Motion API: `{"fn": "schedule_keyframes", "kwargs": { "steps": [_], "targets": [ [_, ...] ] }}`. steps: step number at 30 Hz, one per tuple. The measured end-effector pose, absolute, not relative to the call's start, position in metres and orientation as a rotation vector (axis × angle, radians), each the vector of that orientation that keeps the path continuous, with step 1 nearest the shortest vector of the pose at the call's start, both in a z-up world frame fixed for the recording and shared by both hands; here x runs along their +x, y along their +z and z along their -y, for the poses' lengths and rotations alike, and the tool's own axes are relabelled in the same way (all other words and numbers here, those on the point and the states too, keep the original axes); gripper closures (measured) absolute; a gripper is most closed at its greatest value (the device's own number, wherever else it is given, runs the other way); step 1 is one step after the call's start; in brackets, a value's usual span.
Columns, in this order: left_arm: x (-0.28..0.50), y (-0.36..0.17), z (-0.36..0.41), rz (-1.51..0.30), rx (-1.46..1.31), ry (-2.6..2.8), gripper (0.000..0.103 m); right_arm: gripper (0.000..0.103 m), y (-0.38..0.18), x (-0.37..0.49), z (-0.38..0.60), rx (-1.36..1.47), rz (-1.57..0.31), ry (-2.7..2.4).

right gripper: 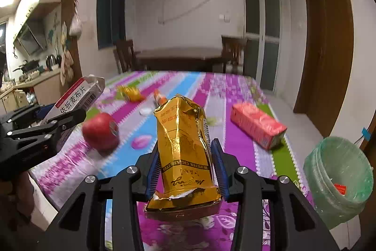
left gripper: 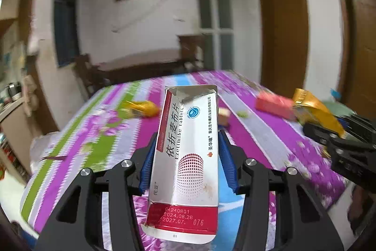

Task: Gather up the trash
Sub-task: 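Carry the gold packet and white medicine box over the green bin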

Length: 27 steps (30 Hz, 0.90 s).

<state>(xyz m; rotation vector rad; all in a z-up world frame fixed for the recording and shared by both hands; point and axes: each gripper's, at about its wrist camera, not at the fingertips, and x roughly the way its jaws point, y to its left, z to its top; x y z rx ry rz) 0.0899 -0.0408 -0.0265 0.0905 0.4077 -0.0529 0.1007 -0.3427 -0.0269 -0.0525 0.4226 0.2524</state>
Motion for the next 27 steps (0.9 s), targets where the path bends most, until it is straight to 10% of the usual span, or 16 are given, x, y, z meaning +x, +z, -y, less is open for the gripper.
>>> {"fn": "schedule_keyframes", "kwargs": {
  "steps": [27],
  "targets": [
    [0.033,-0.001,0.067,-0.275,0.01,-0.035,0.055,0.06,0.032,0.008,0.354,-0.063,-0.245,0.189]
  ]
}}
